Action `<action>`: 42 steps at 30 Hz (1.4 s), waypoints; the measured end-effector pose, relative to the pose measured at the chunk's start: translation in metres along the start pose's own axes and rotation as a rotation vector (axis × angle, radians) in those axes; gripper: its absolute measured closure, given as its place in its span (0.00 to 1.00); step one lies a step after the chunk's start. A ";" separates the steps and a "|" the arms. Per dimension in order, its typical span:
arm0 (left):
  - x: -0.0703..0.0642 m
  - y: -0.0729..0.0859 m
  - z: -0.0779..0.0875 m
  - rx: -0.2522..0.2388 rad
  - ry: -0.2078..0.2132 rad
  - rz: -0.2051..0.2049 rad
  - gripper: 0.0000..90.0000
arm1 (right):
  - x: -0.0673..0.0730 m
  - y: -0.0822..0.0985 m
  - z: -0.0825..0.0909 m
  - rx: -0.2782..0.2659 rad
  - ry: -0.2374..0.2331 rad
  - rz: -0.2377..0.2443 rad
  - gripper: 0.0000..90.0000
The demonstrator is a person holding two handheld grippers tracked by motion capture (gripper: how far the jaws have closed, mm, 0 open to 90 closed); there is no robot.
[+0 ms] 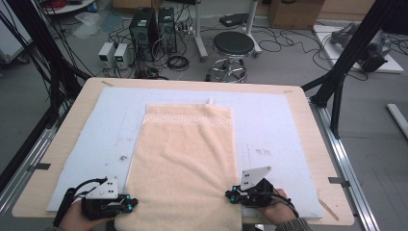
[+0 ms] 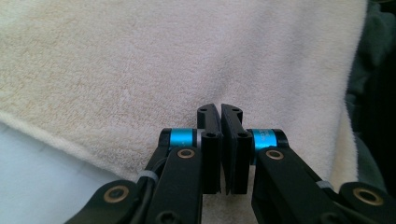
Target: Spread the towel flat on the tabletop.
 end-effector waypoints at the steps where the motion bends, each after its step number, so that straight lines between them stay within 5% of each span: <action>1: -0.001 0.000 0.000 0.000 0.002 0.000 0.96 | 0.001 0.001 0.001 -0.005 -0.001 -0.003 0.96; 6: 0.001 -0.002 0.008 -0.048 0.007 0.016 0.91 | -0.001 -0.003 0.008 -0.058 -0.016 -0.074 0.81; 14: 0.012 -0.012 0.021 -0.158 -0.048 0.049 0.75 | -0.018 -0.012 0.014 -0.149 0.089 -0.151 0.53; 21: 0.027 -0.025 0.013 -0.178 -0.076 0.037 0.67 | -0.035 -0.020 0.002 -0.127 0.122 -0.188 0.51; 26: 0.033 -0.033 0.016 -0.231 -0.081 0.044 0.61 | -0.045 -0.030 0.002 -0.156 0.141 -0.237 0.34; 33: 0.039 -0.042 0.023 -0.289 -0.119 0.063 0.49 | -0.055 -0.038 0.006 -0.175 0.163 -0.257 0.24; 42: 0.054 -0.047 0.023 -0.285 -0.192 0.096 0.35 | -0.071 -0.036 0.007 -0.197 0.176 -0.319 0.20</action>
Point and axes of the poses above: each handheld gripper's, and its own axes: z roughly backward along the jaws, y roughly out of its underside, x roughly to its left, the point moved 3 cm from there along -z, roughly forward along the jaws, and after that the axes turned 8 degrees about y, right-handed, at the moved point
